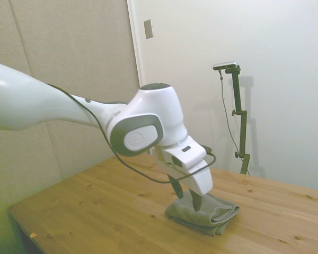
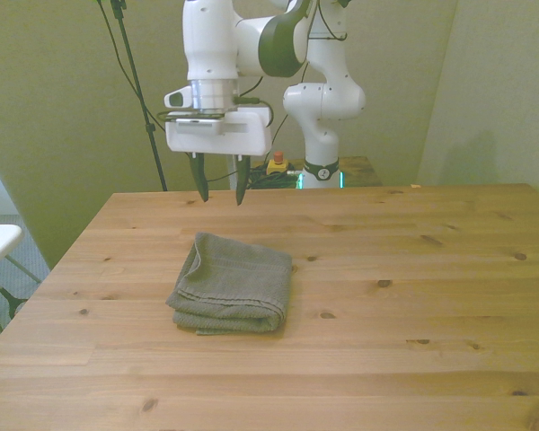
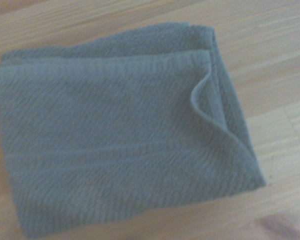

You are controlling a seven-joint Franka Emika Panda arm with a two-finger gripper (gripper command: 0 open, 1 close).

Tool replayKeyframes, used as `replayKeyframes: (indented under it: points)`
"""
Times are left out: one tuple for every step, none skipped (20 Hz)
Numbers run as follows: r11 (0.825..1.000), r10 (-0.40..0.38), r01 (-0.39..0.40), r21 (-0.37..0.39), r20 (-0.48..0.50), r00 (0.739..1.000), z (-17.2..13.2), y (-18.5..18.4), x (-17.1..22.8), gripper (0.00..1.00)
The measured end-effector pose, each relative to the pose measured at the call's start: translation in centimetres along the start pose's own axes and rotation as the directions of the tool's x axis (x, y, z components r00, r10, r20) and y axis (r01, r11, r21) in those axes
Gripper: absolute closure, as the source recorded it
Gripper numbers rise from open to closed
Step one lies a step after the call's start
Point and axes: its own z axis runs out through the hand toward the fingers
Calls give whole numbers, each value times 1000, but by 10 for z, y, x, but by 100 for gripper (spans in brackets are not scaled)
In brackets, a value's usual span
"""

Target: Fold the towel

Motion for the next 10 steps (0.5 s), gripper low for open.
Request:
replayKeyframes:
  points:
    - [1000, -15, 15, -9, 13, 1000, -2, -3, -15, 0]
    - [999, -31, 32, -16, 26, 999, -3, -7, -33, 0]
    - [998, -50, 51, -24, 35, 998, -3, -12, -52, 0]
    - [997, -66, 68, -34, 39, 997, -2, -17, -72, 0]
    - [995, -87, 89, -50, 34, 996, -4, -21, -92, 0]
    - [992, -108, 109, -62, 28, 994, -6, -26, -114, 0]
    - [989, -127, 129, -72, 28, 991, -9, -29, -136, 0]
    - [985, -150, 152, -78, 28, 988, -12, -32, -157, 0]
    - [981, -174, 176, -86, 31, 984, -15, -33, -178, 0]
    - [975, -198, 200, -96, 33, 980, -19, -33, -197, 0]
